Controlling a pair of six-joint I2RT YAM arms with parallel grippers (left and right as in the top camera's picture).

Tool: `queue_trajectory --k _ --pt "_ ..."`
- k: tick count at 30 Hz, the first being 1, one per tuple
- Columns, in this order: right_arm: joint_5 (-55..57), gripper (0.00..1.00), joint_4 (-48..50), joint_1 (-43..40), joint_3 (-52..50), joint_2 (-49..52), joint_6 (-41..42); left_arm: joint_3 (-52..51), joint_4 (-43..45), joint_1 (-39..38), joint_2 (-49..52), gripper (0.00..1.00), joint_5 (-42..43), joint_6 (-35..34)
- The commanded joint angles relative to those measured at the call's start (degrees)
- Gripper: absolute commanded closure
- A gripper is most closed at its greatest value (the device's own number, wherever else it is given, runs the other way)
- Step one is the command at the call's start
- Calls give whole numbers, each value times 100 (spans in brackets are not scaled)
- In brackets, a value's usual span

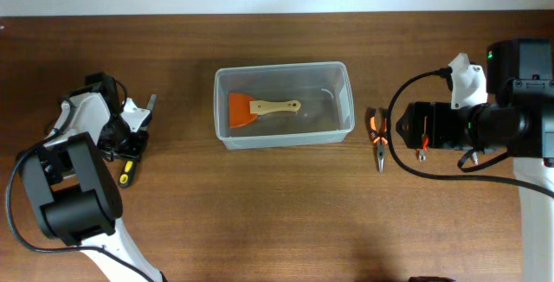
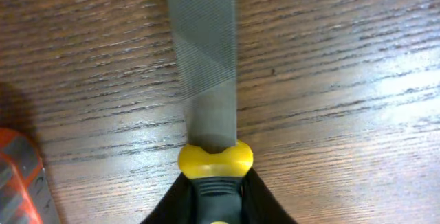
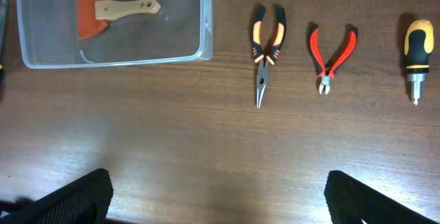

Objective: Pack container
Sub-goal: 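Carry the file into the container and release it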

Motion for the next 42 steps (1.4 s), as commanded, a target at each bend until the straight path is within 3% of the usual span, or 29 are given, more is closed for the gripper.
queue_trajectory --k 1,8,13,21,30,36,42 --pt "31 1 20 -44 24 -13 -15 -398 31 13 750 97 96 -11" --pt "31 1 22 -44 24 -13 -15 90 -323 -2 748 98 146 -284" --pt "28 1 20 -44 24 -13 -13 1014 -992 -120 713 98 455 -323" --pt "28 1 26 -42 24 -13 -13 3801 -2490 -929 693 98 461 173" --pt "28 1 20 -42 24 -13 -13 6384 -3228 -2374 693 98 463 935" --pt "28 1 20 -42 24 -13 -13 6660 -3233 -3519 695 98 555 2050" --pt "31 1 20 -42 24 -13 -15 6391 -3248 -4358 695 98 737 3799"
